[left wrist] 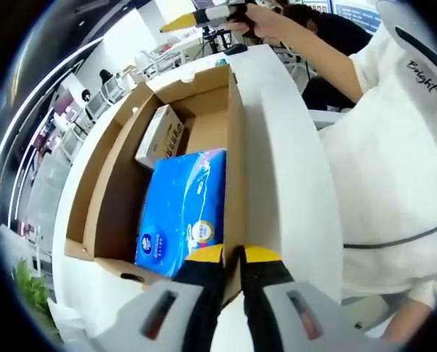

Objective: Operate the shoe box by opening the lid, removing the specified soft item, and placing it in the target area until the item is outside and the box remains undamaged.

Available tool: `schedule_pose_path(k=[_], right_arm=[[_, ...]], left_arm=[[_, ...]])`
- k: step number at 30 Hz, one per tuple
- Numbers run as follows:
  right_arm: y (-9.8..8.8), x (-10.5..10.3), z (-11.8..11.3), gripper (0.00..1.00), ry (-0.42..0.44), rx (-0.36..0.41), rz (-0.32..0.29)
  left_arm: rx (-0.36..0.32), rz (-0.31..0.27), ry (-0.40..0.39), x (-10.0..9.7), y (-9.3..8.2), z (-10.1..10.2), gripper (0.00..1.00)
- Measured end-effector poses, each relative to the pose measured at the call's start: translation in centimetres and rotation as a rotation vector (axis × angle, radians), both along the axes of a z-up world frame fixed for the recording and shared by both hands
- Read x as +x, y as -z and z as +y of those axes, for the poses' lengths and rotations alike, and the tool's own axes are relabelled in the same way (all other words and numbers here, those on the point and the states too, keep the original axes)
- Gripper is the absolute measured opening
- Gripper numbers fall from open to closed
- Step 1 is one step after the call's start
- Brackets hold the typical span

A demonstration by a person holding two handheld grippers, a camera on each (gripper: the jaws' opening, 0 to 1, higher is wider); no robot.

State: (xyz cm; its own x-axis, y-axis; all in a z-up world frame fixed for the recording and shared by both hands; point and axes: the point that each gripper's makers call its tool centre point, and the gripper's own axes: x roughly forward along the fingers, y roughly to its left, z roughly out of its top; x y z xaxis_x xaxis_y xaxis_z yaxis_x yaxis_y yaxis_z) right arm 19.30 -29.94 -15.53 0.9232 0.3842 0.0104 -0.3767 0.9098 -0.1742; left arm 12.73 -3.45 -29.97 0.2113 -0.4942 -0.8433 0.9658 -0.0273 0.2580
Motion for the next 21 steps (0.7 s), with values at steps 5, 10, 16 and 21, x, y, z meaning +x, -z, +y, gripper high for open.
schedule_pose_path(k=[5,10,16,21], right_arm=[[0.3,-0.7,3.0,0.51,-0.152,0.024,0.004],[1.5,0.0,3.2,0.46,-0.109,-0.019,-0.01],[3.2,0.4,4.1,0.3,-0.095,-0.155,-0.021],[4.7,0.4,5.6,0.3,-0.148,-0.217,0.032]], left_arm=[[0.002,0.016,0.006,-0.1,0.0,0.0,0.06],[0.004,0.025,0.006,-0.1,0.0,0.0,0.06],[0.013,0.038,0.014,-0.3,0.1,-0.1,0.05],[0.006,0.026,0.011,-0.3,0.1,-0.1,0.05]])
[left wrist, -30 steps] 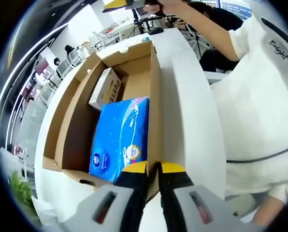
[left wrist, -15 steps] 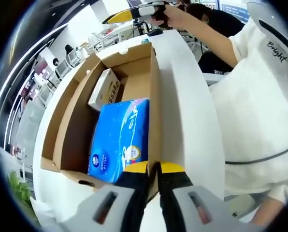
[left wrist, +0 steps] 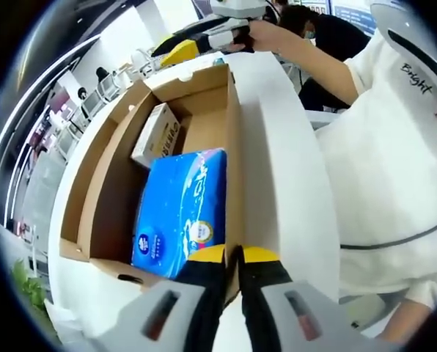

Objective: Operate the shoe box by opening the lid, removing the specified soft item, and placing it in the target area until the item is outside and the box remains undamaged.

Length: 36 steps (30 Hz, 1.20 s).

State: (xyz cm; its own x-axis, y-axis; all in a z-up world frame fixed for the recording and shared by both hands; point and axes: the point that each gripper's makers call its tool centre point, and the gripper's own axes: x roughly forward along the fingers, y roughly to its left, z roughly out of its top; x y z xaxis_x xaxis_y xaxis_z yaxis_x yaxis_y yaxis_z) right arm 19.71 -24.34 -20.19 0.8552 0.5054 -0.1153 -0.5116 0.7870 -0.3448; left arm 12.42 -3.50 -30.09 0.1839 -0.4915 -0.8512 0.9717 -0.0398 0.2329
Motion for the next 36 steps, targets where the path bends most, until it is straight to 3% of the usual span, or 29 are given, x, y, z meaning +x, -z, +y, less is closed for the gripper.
schedule_pose_path(k=[2,6,8,9,11,17,21,23,28,31,35,36], right_arm=[[1.3,0.1,0.2,0.32,0.003,-0.042,0.066],[2.7,0.1,0.6,0.32,0.002,-0.19,0.088],[3.0,0.1,1.0,0.35,0.0,-0.184,0.099],[3.5,-0.1,1.5,0.35,-0.042,-0.217,0.114],[3.7,0.2,1.7,0.35,-0.037,-0.238,0.121],[4.5,0.9,2.2,0.34,-0.094,-0.404,0.16],[4.9,1.2,1.5,0.39,-0.097,-0.397,0.271],[4.9,1.3,1.6,0.39,-0.1,-0.405,0.265],[6.4,1.7,1.6,0.35,-0.1,-0.53,0.294],[6.5,2.7,1.3,0.36,-0.082,-0.581,0.276],[7.2,2.2,2.2,0.3,-0.172,-0.59,0.309],[6.9,2.3,2.3,0.28,-0.174,-0.559,0.312]], left_arm=[[-0.002,0.002,-0.006,0.0,0.0,0.0,0.05],[0.0,0.012,-0.016,0.1,0.0,0.0,0.05],[0.008,0.01,-0.019,0.0,0.1,0.0,0.05],[0.011,0.007,-0.022,0.0,0.1,0.0,0.05],[0.008,0.004,-0.021,0.1,0.1,0.0,0.05],[0.008,0.008,-0.022,0.1,0.1,0.1,0.05],[0.007,0.009,-0.026,0.1,0.0,0.1,0.05],[0.006,0.011,-0.029,0.1,0.0,0.1,0.05],[0.009,0.01,-0.02,0.0,0.0,0.1,0.05],[0.006,0.01,-0.024,0.0,0.0,0.1,0.05],[0.005,0.008,-0.02,0.0,0.0,0.0,0.05],[0.006,0.009,-0.021,0.0,0.0,0.0,0.05]])
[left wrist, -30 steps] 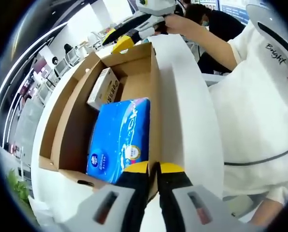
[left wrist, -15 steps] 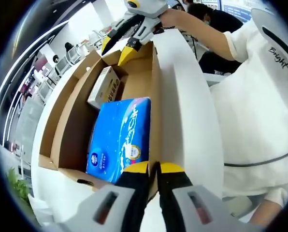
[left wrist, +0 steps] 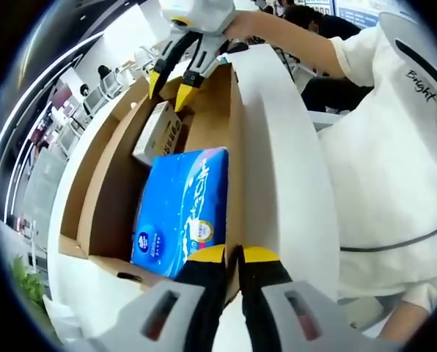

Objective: Operate the shoe box by opening the lid, removing the specified soft item, and placing it in the target area until the item is outside and the box remains undamaged.

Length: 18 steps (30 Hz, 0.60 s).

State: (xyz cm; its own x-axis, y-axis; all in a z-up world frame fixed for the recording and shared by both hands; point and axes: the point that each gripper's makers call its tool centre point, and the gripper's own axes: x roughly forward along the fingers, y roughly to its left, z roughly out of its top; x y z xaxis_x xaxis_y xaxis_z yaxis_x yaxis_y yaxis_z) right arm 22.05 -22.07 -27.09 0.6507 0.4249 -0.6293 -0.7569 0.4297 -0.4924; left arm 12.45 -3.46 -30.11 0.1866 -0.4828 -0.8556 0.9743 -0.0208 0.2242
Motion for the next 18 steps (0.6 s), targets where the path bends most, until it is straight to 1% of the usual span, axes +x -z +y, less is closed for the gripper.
schedule_pose_path(k=[1,2,3,4,5,7,10,11,12,15,18], right_arm=[[0.1,0.0,0.2,0.28,0.006,0.03,0.021],[0.4,-0.1,0.3,0.29,0.0,0.027,0.045],[0.9,-0.1,0.2,0.29,-0.006,-0.001,0.051],[1.0,0.2,0.2,0.29,-0.004,-0.018,0.033],[1.0,0.7,-0.1,0.29,0.004,-0.053,0.008],[1.4,0.6,-0.1,0.29,0.003,-0.063,0.023],[1.5,0.8,0.1,0.31,0.002,-0.06,0.022],[1.7,0.9,0.1,0.31,0.003,-0.072,0.02],[1.7,1.1,0.0,0.31,-0.007,-0.102,-0.006],[2.3,1.1,0.1,0.33,-0.011,-0.13,0.002],[2.2,1.3,0.0,0.32,-0.01,-0.147,-0.01]], left_arm=[[0.001,0.001,-0.002,0.0,0.0,0.0,0.05],[0.003,0.002,-0.001,0.0,0.0,0.0,0.05],[0.003,0.001,0.002,0.0,0.0,0.0,0.05],[0.001,0.001,0.002,0.0,0.0,0.0,0.05],[0.0,0.002,0.001,0.0,0.0,0.0,0.05],[-0.001,-0.002,0.004,0.0,0.0,0.0,0.05],[0.0,-0.003,0.002,0.0,0.0,0.0,0.05],[-0.001,-0.002,0.001,0.0,0.0,0.0,0.05],[0.0,-0.002,0.0,0.0,0.0,0.0,0.05],[0.0,-0.003,0.002,0.0,0.0,0.0,0.05],[0.0,-0.002,0.0,0.1,0.0,0.0,0.05]])
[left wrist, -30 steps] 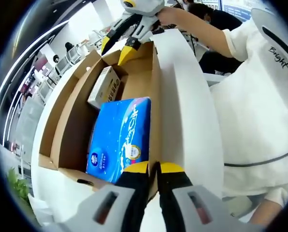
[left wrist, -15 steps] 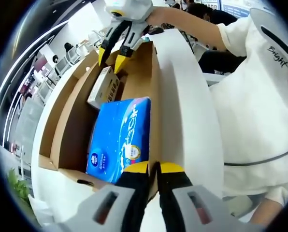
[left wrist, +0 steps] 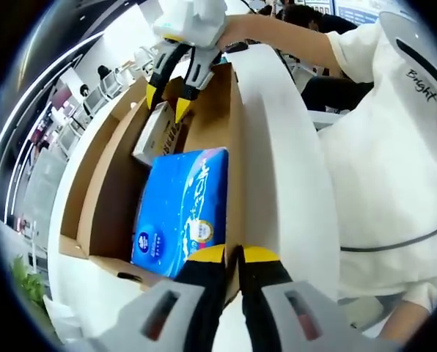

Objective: Operate the shoe box by opening the lid, removing the specified soft item, and placing it in the target area until the item is outside and the box remains undamaged.

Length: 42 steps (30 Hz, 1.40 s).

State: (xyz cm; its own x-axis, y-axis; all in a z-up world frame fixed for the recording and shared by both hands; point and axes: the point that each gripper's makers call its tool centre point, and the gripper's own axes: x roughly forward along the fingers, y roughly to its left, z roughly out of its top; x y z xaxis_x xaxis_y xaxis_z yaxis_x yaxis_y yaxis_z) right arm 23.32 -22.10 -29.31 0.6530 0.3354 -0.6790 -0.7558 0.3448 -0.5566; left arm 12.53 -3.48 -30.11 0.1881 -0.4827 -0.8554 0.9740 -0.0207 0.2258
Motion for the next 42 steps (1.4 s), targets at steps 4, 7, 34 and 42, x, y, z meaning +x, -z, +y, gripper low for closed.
schedule_pose_path(k=[4,7,34,42], right_arm=[[-0.5,-0.3,-0.1,0.25,0.017,0.002,0.005],[-0.6,-1.0,0.0,0.23,0.034,0.024,0.048],[-1.0,-1.6,2.6,0.3,-0.02,0.058,0.285],[-1.7,-1.5,3.3,0.29,-0.031,-0.012,0.416]], left_arm=[[-0.001,0.0,0.0,0.0,0.0,0.0,0.05],[0.0,0.002,-0.001,0.0,0.0,0.0,0.05],[-0.003,-0.001,-0.002,0.0,0.0,-0.1,0.06],[-0.006,0.0,0.001,0.0,0.0,-0.1,0.06]])
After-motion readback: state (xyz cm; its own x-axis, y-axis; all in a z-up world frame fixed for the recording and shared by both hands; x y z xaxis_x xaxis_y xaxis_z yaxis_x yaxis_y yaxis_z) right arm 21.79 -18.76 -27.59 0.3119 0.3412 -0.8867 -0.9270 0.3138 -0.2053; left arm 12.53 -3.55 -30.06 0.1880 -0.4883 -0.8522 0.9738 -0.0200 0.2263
